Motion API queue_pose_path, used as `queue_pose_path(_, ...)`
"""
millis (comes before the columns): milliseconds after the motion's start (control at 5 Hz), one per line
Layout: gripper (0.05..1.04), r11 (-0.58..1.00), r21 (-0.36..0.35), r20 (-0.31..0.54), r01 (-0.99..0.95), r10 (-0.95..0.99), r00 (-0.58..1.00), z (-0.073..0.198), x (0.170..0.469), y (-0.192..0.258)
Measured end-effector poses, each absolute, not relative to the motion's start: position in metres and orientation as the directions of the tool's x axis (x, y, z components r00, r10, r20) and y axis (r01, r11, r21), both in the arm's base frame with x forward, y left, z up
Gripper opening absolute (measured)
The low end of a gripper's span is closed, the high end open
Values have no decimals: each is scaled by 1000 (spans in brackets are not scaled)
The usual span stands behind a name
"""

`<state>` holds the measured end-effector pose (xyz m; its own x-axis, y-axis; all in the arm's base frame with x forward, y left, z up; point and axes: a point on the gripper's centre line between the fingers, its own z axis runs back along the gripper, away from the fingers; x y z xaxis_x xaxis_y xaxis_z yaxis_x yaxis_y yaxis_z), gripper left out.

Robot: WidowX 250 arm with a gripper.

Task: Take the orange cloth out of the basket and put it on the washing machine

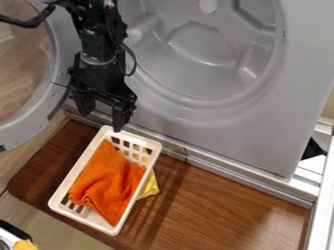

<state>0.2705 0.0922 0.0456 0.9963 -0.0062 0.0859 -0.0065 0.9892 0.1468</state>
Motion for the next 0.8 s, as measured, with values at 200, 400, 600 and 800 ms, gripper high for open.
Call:
queue_pose_path(200, 999, 991, 137, 55, -5, -3, 998, 37, 266, 91)
queue_pose_path(400, 999, 992, 125, 8, 0, -1, 1000, 28, 251, 87)
queue_pose_path(600, 999, 991, 133, -16, 5, -2, 1000, 13, 233, 84)
queue_pose_path(800, 999, 994, 113, 7, 1, -2, 1000, -12, 220, 74)
